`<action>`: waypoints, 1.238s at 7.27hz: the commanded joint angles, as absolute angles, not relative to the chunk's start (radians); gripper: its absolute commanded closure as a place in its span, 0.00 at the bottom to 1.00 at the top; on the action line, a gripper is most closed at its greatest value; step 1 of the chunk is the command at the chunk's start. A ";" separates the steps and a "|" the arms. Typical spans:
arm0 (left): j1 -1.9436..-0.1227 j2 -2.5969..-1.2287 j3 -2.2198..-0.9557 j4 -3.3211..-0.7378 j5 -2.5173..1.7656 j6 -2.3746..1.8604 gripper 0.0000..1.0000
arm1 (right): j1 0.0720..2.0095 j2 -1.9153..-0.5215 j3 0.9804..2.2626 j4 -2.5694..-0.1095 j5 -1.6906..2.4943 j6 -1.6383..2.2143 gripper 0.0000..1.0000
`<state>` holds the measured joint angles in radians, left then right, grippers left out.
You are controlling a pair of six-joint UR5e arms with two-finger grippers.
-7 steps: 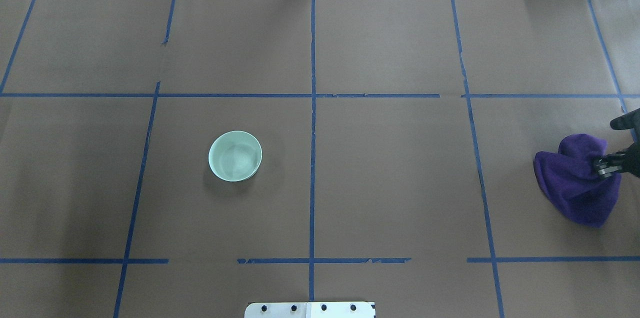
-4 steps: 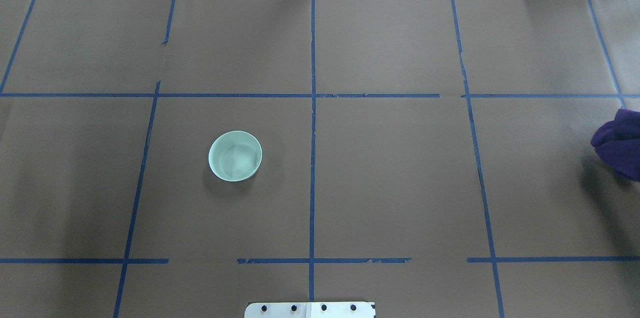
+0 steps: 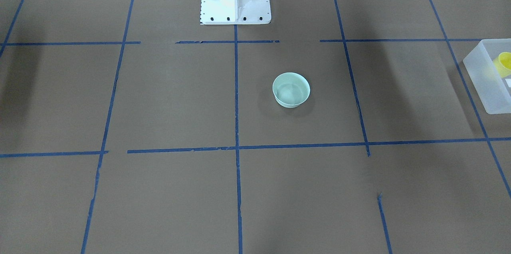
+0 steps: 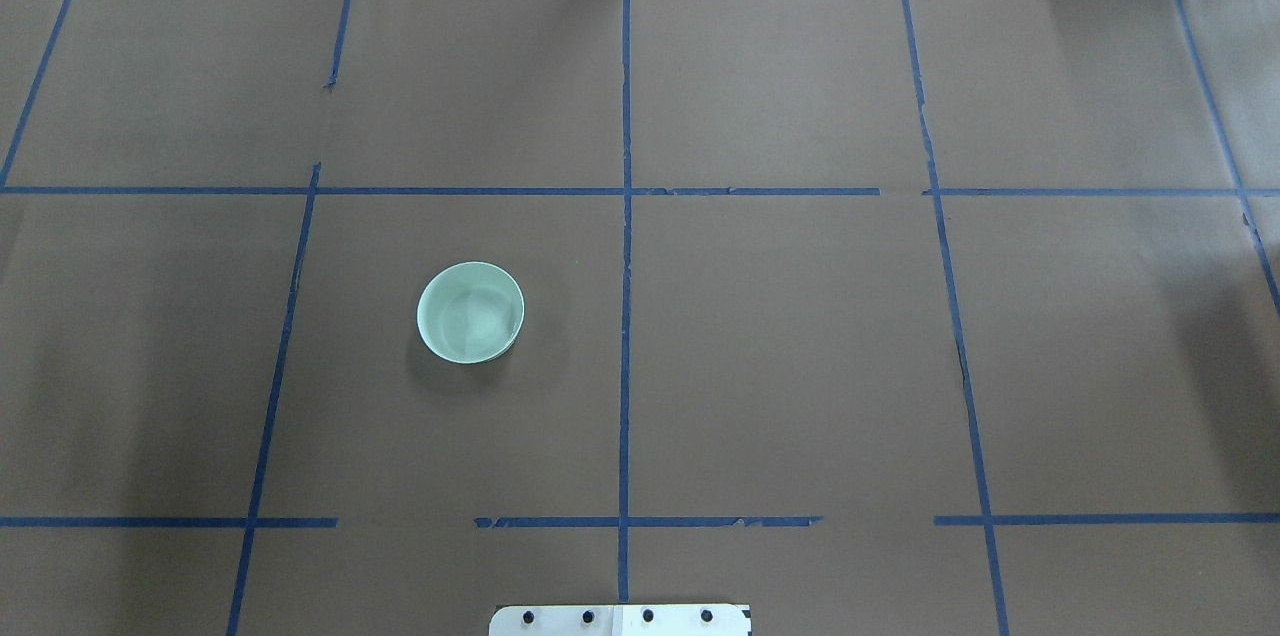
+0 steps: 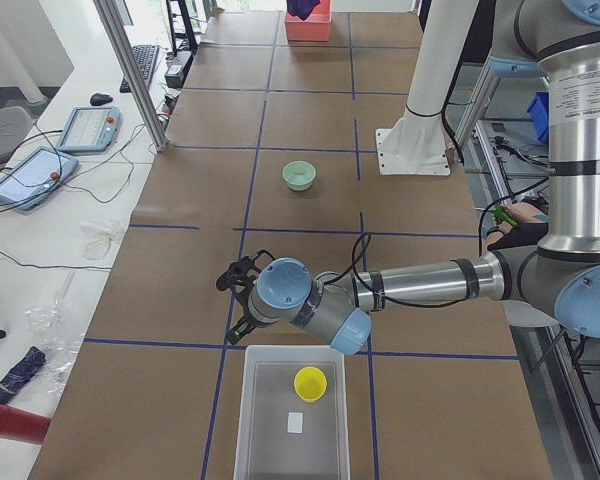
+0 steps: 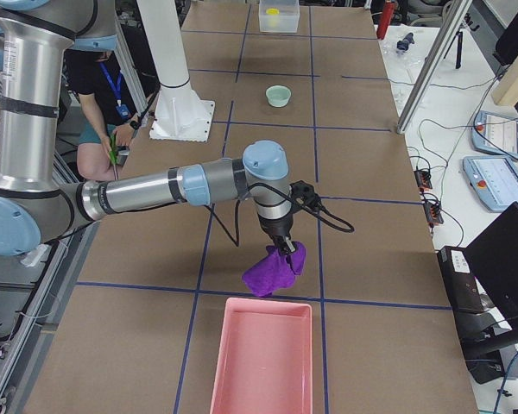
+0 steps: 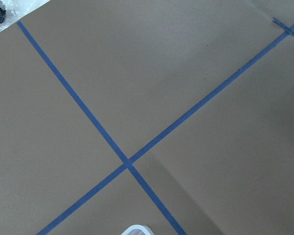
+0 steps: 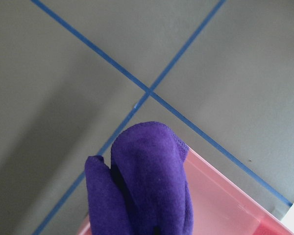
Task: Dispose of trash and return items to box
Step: 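Lift the purple cloth with the right gripper into the pink bin, then reach the left gripper to the green bowl rim and grasp it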
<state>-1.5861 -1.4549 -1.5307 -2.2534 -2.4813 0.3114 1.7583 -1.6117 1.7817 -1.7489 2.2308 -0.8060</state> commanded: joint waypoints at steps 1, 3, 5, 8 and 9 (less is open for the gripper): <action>-1.585 -1.462 -1.531 -2.253 -2.480 0.310 0.00 | 1.810 -1.601 1.553 -1.680 2.229 -0.898 0.74; -1.582 -1.468 -1.543 -2.252 -2.464 0.261 0.00 | 1.807 -1.623 1.522 -1.582 2.261 -0.672 0.00; -1.495 -1.479 -1.737 -2.110 -2.406 0.035 0.00 | 1.712 -1.621 1.538 -1.408 2.301 -0.318 0.00; -1.280 -1.659 -2.001 -1.820 -2.306 -0.317 0.00 | 1.591 -1.621 1.540 -1.231 2.319 -0.118 0.00; -1.185 -1.689 -2.029 -1.822 -2.252 -0.477 0.00 | 1.591 -1.621 1.540 -1.230 2.332 -0.118 0.00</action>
<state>-1.3045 -1.6370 -1.9753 -1.8480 -2.3046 -0.2880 1.6014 -1.6214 1.5396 -1.2517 2.3162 -0.1393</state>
